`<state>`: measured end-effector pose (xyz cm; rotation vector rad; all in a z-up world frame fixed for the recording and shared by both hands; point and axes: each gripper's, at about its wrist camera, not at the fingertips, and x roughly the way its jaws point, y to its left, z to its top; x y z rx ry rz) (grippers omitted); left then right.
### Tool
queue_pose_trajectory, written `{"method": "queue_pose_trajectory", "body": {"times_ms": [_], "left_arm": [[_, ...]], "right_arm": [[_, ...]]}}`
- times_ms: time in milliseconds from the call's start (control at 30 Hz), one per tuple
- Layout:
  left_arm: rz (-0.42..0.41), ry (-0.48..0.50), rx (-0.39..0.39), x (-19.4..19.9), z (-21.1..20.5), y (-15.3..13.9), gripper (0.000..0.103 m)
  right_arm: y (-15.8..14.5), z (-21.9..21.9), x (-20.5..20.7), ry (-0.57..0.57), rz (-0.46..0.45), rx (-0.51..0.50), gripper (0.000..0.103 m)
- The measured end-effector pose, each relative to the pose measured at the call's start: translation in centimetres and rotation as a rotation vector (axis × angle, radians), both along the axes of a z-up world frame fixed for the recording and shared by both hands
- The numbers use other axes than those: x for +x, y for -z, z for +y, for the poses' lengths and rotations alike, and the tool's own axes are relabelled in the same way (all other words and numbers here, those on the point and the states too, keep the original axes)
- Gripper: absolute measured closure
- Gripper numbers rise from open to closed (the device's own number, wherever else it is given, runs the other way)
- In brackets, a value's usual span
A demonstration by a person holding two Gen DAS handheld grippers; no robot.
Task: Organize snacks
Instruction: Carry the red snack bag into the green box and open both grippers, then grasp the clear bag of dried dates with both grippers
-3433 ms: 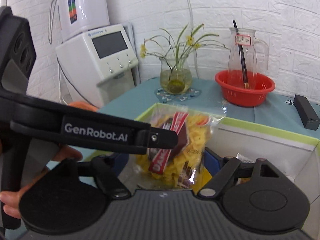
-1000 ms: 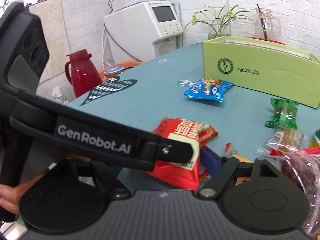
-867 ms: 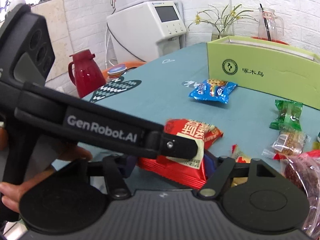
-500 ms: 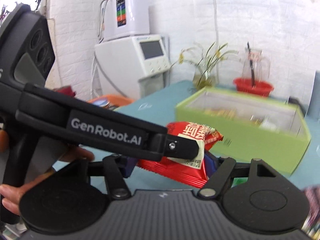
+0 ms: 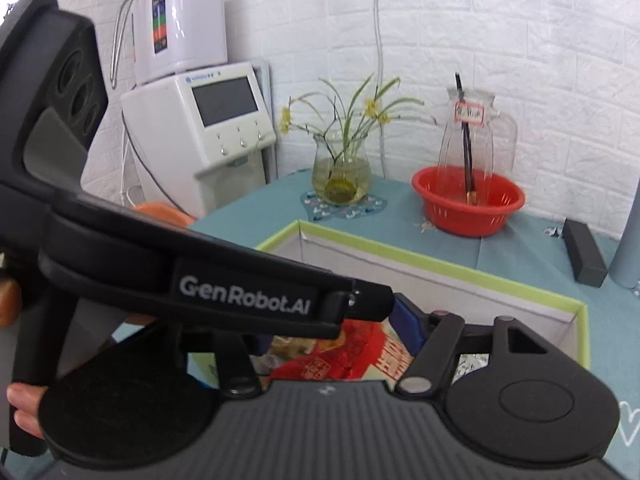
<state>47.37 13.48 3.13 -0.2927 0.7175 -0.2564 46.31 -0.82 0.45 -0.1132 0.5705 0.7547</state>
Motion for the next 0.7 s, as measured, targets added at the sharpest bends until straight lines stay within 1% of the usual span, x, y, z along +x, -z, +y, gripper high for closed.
{"method": "queue_pose_trajectory", "body": {"times_ms": [33, 67, 133, 200, 233, 267, 300, 333, 433, 500, 567, 700], "left_arm": [[0.018, -0.001, -0.003, 0.2, 0.1, 0.5, 0.081], [0.025, -0.001, -0.013, 0.2, 0.3, 0.7, 0.081], [-0.003, -0.01, -0.032, -0.6, 0.8, 0.4, 0.081], [-0.019, -0.021, -0.035, -1.9, 0.9, -0.6, 0.078], [-0.03, -0.02, -0.04, -2.7, 0.8, -1.2, 0.076], [-0.044, -0.008, -0.044, -3.6, 0.6, -1.8, 0.074], [-0.058, 0.004, -0.047, -4.7, 0.3, -2.3, 0.068], [-0.07, 0.013, -0.047, -6.0, 0.0, -2.7, 0.065], [-0.088, 0.056, -0.033, -9.9, -1.6, -3.0, 0.062], [-0.072, 0.083, -0.046, -12.3, -2.6, -2.4, 0.059], [-0.044, 0.109, -0.062, -14.9, -3.6, -1.3, 0.059], [-0.006, 0.167, -0.057, -20.1, -6.0, 1.3, 0.059]], "right_arm": [[0.5, -0.1, 0.3, -0.005, 0.023, 0.002, 0.029], [0.7, -0.3, 0.2, -0.002, 0.019, 0.002, 0.028], [0.2, -1.1, -0.6, 0.018, -0.011, 0.011, 0.027], [-1.0, -2.5, -1.8, 0.033, -0.033, 0.05, 0.022], [-1.7, -3.4, -2.7, 0.042, -0.051, 0.062, 0.021], [-2.3, -4.3, -3.7, 0.053, -0.071, 0.067, 0.017], [-2.8, -5.2, -4.9, 0.065, -0.089, 0.071, 0.011], [-3.1, -6.3, -6.3, 0.082, -0.108, 0.075, 0.009], [-3.2, -9.5, -10.7, 0.125, -0.126, 0.093, 0.009], [-2.5, -11.6, -13.7, 0.151, -0.114, 0.102, 0.009], [-1.4, -13.7, -17.0, 0.19, -0.088, 0.11, 0.009], [2.5, -17.4, -23.3, 0.269, 0.004, 0.109, 0.009]]}}
